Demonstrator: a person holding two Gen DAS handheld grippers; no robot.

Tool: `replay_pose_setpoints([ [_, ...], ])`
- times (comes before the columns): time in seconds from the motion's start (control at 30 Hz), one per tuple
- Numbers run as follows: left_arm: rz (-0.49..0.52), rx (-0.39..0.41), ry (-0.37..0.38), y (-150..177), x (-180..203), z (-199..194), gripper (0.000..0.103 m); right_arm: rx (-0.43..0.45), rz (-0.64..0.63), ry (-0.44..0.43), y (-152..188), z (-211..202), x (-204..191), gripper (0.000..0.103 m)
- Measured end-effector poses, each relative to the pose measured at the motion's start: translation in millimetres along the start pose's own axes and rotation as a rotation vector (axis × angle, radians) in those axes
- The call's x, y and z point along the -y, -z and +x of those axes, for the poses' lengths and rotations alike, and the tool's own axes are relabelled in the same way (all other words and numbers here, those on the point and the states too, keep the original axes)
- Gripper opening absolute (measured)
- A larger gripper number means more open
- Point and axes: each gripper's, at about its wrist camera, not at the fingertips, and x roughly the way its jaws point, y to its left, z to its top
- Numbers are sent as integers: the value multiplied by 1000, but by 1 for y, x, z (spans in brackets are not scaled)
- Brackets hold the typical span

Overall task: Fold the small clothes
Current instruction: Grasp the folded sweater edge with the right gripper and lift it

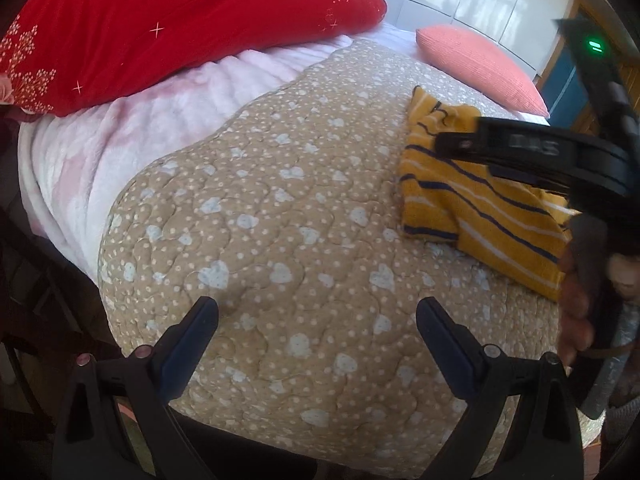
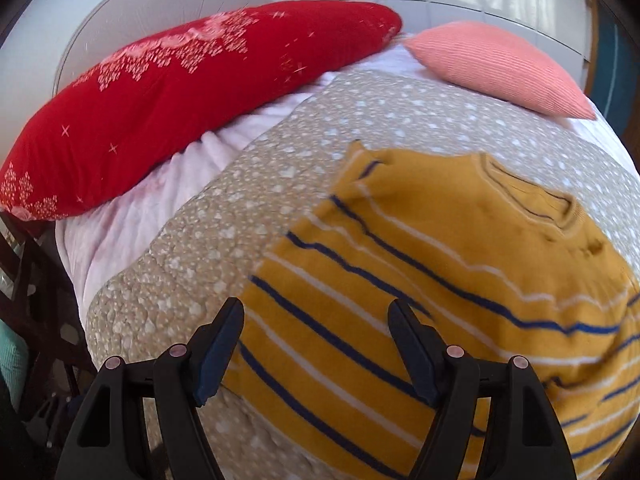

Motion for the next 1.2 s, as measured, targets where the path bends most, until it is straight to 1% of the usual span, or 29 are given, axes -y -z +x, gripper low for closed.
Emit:
replay_pose_setpoints([
  [0.07,-5,-2,6,0,-2,0,99,-34,-24,57,-5,19,-12,79],
  [0.1,-8,-3,9,1,-4,-1,99,-51,-39,95,-6,29,-17,81],
  [0.13,-13,-5,10,1,-6,-1,99,-69,-64,134,-7,40,-23,86],
  [0.2,-24,-10,11,3,-10,-2,99,-96,-135,239,-7,60,-34,89],
  [0.23,-28,-12,11,3,-11,-3,99,-93,-159,285,-6,66,-38,89],
  [0.3,-35,-10,7,4,-14,-6,99,-63,-127,300,-7,69,-35,88],
  [0.37,-34,-1,-4,6,-16,-11,99,-48,-107,322,-9,68,-33,79],
  [0.4,-29,5,-13,7,-15,-13,99,-43,-112,340,-9,68,-32,72],
  [0.43,-24,9,-19,8,-14,-15,99,-42,-122,343,-8,68,-32,70],
  [0.5,-17,20,-28,9,-12,-20,99,-39,-157,354,-6,70,-33,70],
  [0.6,5,58,-58,12,-7,-33,99,-34,-182,360,-7,69,-32,70],
  [0.77,36,109,-110,15,-4,-48,99,-37,-205,351,-5,65,-34,71],
  [0.87,32,104,-105,15,-7,-48,99,-43,-221,341,-2,59,-37,71],
  [0.93,24,89,-84,13,-8,-43,99,-51,-220,313,-2,52,-37,71],
  [0.97,20,80,-66,10,-10,-38,99,-64,-209,278,-5,49,-34,71],
  [1.0,12,65,-33,6,-11,-33,99,-85,-185,223,-8,45,-29,72],
  [1.03,6,55,-6,3,-11,-29,99,-105,-156,164,-12,40,-24,76],
  [1.07,0,49,22,0,-10,-26,99,-124,-122,106,-18,36,-17,77],
  [1.13,-16,35,112,-13,-6,-15,99,-149,-55,15,-32,29,-5,77],
  [1.17,-25,32,161,-22,-4,-8,99,-153,-26,-11,-39,25,1,77],
  [1.2,-29,37,183,-27,-1,-4,99,-151,-8,-16,-44,23,4,78],
])
